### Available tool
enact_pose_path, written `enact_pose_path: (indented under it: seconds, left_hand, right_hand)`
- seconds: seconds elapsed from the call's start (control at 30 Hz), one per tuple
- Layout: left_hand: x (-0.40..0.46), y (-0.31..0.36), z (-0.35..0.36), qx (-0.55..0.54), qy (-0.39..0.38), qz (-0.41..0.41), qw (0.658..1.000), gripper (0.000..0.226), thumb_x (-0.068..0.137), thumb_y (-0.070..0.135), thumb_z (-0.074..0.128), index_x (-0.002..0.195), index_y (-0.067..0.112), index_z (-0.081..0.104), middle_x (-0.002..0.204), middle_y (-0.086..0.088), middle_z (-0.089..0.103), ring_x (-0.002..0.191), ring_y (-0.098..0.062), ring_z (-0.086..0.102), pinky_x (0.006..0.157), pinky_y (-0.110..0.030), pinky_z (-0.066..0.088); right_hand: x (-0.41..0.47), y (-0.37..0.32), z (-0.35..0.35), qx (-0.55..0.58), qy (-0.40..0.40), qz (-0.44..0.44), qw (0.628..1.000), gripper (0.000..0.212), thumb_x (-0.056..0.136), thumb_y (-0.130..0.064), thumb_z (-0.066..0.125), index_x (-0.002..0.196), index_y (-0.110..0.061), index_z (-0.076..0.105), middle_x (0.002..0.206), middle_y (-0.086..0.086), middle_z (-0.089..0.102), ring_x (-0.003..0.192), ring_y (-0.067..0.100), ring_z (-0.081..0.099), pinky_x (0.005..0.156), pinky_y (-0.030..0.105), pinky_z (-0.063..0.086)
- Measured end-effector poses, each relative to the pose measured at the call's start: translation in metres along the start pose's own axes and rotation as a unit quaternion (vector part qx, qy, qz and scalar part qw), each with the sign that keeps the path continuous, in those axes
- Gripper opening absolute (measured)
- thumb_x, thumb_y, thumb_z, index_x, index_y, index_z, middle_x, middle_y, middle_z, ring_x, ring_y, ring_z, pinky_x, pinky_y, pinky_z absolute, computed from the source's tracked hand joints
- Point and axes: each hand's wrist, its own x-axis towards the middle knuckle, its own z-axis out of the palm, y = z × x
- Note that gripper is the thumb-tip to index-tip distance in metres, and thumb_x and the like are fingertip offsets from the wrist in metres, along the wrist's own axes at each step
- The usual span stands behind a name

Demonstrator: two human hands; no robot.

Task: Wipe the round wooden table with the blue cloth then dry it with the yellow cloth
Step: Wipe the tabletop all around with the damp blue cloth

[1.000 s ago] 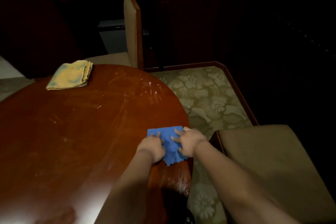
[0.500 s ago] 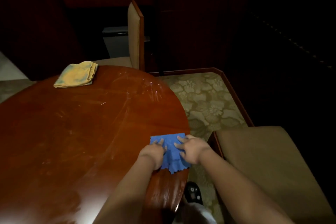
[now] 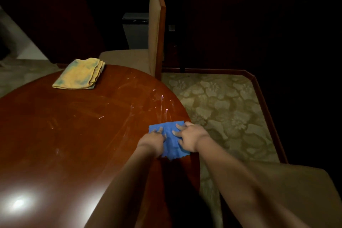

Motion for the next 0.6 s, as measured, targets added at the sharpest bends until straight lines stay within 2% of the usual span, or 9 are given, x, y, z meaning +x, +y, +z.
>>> enact_pose_path:
  seconds: [0.2, 0.37, 0.5, 0.6]
  left_hand:
    - [0.046, -0.016, -0.034, -0.016, -0.027, -0.033, 0.999, 0.076, 0.093, 0.025, 0.059, 0.153, 0.017, 0.015, 0.16, -0.008, -0.004, 0.147, -0.028, 0.009, 0.115, -0.036, 0.024]
    - [0.06, -0.02, -0.047, -0.029, -0.003, -0.051, 0.998, 0.067, 0.097, 0.018, 0.052, 0.153, 0.017, 0.015, 0.16, -0.008, -0.003, 0.146, -0.028, 0.015, 0.111, -0.036, 0.033]
    - [0.056, -0.014, -0.038, -0.026, -0.002, -0.063, 0.998, 0.067, 0.096, 0.018, 0.05, 0.153, 0.016, 0.015, 0.16, -0.009, -0.003, 0.146, -0.029, 0.01, 0.113, -0.04, 0.03]
    - [0.039, -0.004, -0.03, -0.009, -0.008, -0.049, 0.999, 0.066, 0.095, 0.023, 0.051, 0.152, 0.016, 0.018, 0.16, -0.009, 0.0, 0.145, -0.028, 0.016, 0.112, -0.038, 0.031]
  right_hand:
    - [0.05, 0.035, -0.026, -0.013, 0.021, -0.034, 0.999, 0.049, 0.104, -0.038, 0.025, 0.152, -0.029, 0.021, 0.161, -0.002, 0.01, 0.141, 0.022, 0.02, 0.108, 0.035, 0.03]
    - [0.074, 0.049, -0.036, -0.027, 0.03, -0.046, 0.998, 0.05, 0.103, -0.035, 0.029, 0.152, -0.031, 0.02, 0.161, -0.003, 0.01, 0.141, 0.021, 0.02, 0.107, 0.034, 0.031]
    - [0.065, 0.037, -0.029, -0.024, 0.019, -0.02, 0.999, 0.053, 0.102, -0.036, 0.033, 0.153, -0.026, 0.02, 0.161, 0.001, 0.01, 0.142, 0.024, 0.02, 0.111, 0.037, 0.031]
    - [0.045, 0.03, -0.019, -0.028, -0.007, -0.017, 0.999, 0.054, 0.101, -0.037, 0.035, 0.152, -0.026, 0.022, 0.161, 0.003, 0.012, 0.142, 0.026, 0.02, 0.112, 0.039, 0.029]
